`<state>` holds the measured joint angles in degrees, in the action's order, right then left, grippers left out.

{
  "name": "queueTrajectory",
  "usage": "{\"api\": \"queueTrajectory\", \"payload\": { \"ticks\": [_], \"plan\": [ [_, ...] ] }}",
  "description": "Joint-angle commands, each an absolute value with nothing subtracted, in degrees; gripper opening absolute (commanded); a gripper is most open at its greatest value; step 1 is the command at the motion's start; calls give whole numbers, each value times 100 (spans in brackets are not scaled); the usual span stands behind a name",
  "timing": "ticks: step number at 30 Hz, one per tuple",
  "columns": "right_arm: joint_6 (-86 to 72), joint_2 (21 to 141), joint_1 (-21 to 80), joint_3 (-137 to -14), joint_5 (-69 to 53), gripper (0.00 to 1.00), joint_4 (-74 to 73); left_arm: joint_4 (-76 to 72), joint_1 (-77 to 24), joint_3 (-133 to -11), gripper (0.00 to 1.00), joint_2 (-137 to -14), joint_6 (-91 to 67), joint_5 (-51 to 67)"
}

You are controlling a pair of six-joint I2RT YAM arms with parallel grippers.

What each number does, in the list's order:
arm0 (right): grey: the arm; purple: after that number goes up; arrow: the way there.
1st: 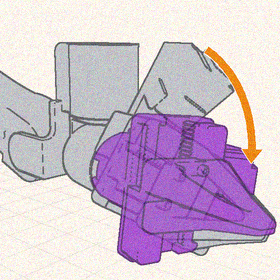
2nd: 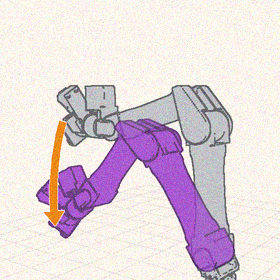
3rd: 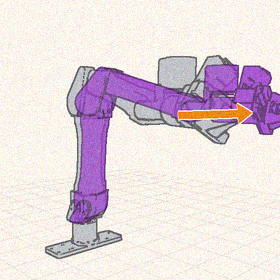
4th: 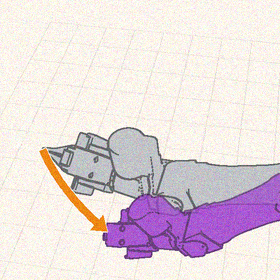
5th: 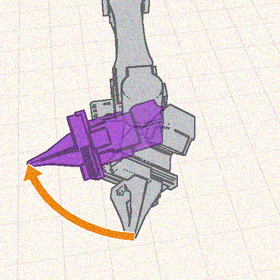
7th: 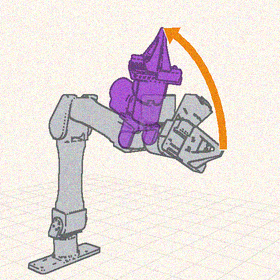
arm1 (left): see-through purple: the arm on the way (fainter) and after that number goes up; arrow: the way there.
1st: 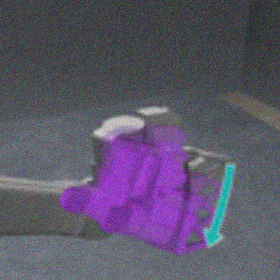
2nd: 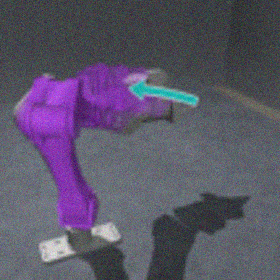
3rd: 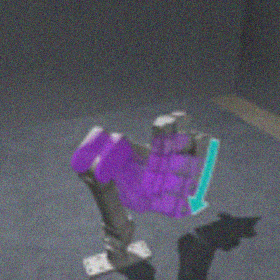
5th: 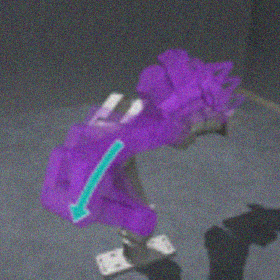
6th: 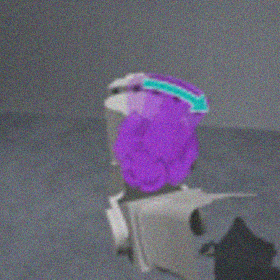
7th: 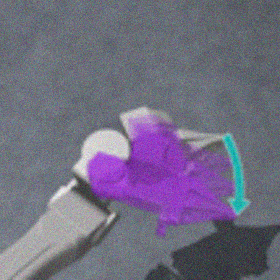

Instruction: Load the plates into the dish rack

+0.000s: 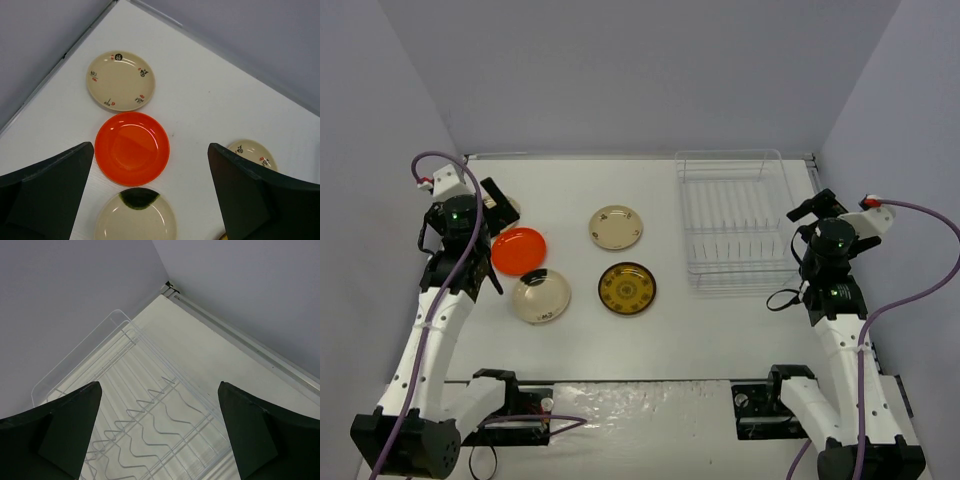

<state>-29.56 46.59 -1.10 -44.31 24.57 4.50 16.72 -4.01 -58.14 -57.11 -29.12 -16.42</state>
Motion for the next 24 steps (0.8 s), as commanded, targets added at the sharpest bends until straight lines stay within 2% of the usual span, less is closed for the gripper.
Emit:
{"api": "queueTrajectory", "payload": {
  "ticks": [1, 10, 13, 14, 16, 20, 24],
  "plan": [
    [-2984, 4641, -141, -4569, 2609, 100, 779, 1594, -352, -6042, 97, -5436, -2761, -1714],
    [-2747, 4645, -141, -4426, 1872, 100, 1247, 1334, -352, -5832, 97, -5423, -2716, -1502],
    [-2242, 4781, -125, -4416, 800, 100, 1578, 1144, -360, -5742, 97, -5451, -2716, -1315],
    [-2062, 4954, -64, -4503, -78, 100, 1772, 1077, -360, -5716, 97, -5491, -2716, -1192],
    [-1648, 5448, 443, -4783, -846, 100, 1822, 980, -360, -5688, 97, -5585, -2724, -1010],
    [-515, 6253, 2567, -5559, -62, 100, 1215, 888, -363, -5649, 97, -5758, -2768, -866],
    [-190, 7463, 3224, -6401, -1094, 100, 672, 794, -373, -5625, 97, -5941, -2807, -704]
  ]
}}
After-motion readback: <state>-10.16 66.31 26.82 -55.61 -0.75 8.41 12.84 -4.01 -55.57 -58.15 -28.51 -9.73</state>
